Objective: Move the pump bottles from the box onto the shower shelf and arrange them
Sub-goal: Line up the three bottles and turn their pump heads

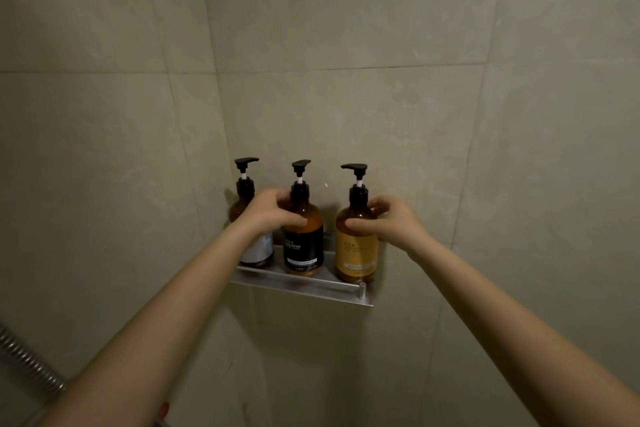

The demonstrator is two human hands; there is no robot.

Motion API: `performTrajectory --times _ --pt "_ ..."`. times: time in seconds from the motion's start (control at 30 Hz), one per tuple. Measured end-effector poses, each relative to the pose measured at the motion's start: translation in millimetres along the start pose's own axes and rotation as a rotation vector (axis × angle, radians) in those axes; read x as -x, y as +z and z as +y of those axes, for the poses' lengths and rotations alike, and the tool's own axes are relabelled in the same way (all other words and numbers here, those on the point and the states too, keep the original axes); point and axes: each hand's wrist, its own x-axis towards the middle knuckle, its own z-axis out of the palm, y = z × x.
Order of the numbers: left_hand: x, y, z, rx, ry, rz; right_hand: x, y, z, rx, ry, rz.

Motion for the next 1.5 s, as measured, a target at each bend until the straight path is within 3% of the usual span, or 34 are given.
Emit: performTrajectory --times 0.57,0.67,0.77,0.9,1.03,1.2,1.5 --pt "-2.1 10.6 -12.3 0.08 0.026 0.07 -1.4 9.5 6.6 -0.01 -0.001 0.053" --pt "9.4 13.7 -10.1 0.083 0.115 0.226 -2.9 9.6 6.6 -0.039 -0.008 0.054" --pt "22.8 10.5 -16.6 0.145 0.246 0.495 -2.5 11.5 7.1 -0.059 -0.029 0.059" --pt "23.3 -5.3 -31.1 0.072 0.168 0.789 -2.8 11.7 5.7 -0.055 -0.054 0.05" --pt "12.9 -12.6 -50.4 -0.16 -0.001 0.691 -4.9 11.1 10.6 -0.051 -0.064 0.043" --pt "0.9 -12.1 -56.8 -0.341 -0.033 0.615 -7.7 12.4 17.0 -0.056 -0.097 0.056" --pt "1.5 -18.3 -48.2 -0.44 -0.069 0.609 -8.3 12.4 18.1 -0.091 -0.091 0.053"
